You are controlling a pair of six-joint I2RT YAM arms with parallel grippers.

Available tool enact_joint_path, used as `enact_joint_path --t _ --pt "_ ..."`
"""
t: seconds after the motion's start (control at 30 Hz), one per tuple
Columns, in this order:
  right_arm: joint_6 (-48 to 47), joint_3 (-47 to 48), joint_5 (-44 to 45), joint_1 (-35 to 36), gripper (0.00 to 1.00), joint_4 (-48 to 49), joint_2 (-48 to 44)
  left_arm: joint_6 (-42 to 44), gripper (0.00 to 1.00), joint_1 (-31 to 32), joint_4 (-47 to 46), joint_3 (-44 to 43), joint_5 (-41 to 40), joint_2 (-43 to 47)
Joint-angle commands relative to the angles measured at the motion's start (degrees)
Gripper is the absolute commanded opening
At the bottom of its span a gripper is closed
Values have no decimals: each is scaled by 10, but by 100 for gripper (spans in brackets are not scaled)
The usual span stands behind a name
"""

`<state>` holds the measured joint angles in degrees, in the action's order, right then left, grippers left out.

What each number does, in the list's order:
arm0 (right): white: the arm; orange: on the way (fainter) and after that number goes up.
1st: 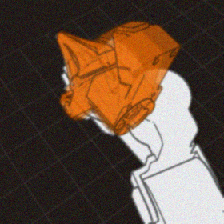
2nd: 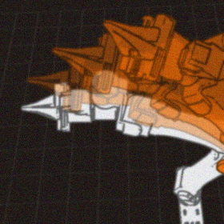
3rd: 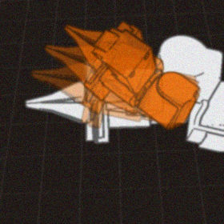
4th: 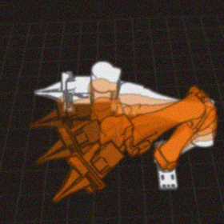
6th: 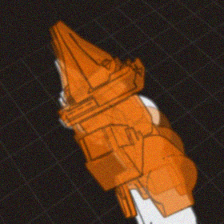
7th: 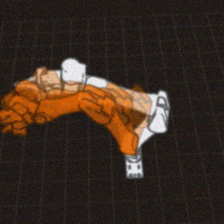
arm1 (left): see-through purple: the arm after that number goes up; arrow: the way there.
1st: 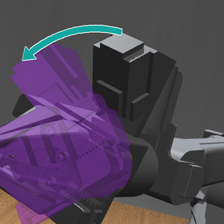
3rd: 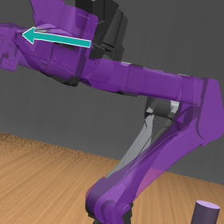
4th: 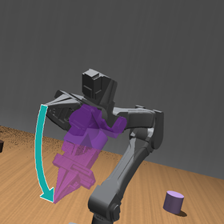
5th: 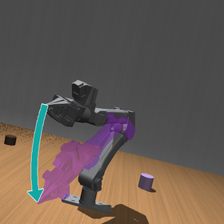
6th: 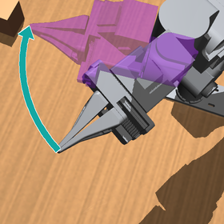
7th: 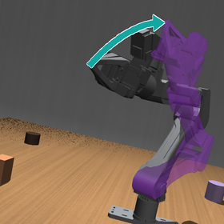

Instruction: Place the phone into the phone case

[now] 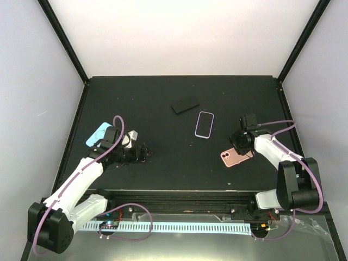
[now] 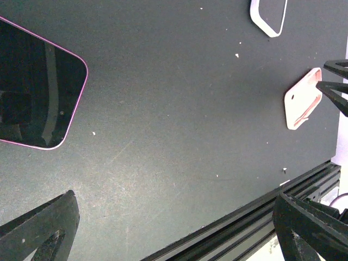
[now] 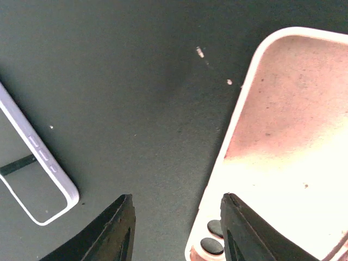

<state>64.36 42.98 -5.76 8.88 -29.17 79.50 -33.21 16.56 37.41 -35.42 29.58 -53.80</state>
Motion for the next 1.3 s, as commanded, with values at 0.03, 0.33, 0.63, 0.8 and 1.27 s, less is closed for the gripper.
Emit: enact_joint_path --t 0.03,0.33,0.63,0.8,1.27 --pt "33 -7 34 -3 45 -6 12 -6 99 -4 -16 -2 7 -3" --pt "53 -23 31 -3 42 22 44 -7 99 -5 -19 6 -1 -4" --pt "32 -23 -3 -3 21 79 85 -6 99 -5 -17 8 -3 -5" --pt "16 -25 -7 -3 17 84 89 -11 99 -6 -9 10 -18 -1" --pt "-52 -39 -66 8 1 109 78 -19 99 -12 -19 28 -8 -1"
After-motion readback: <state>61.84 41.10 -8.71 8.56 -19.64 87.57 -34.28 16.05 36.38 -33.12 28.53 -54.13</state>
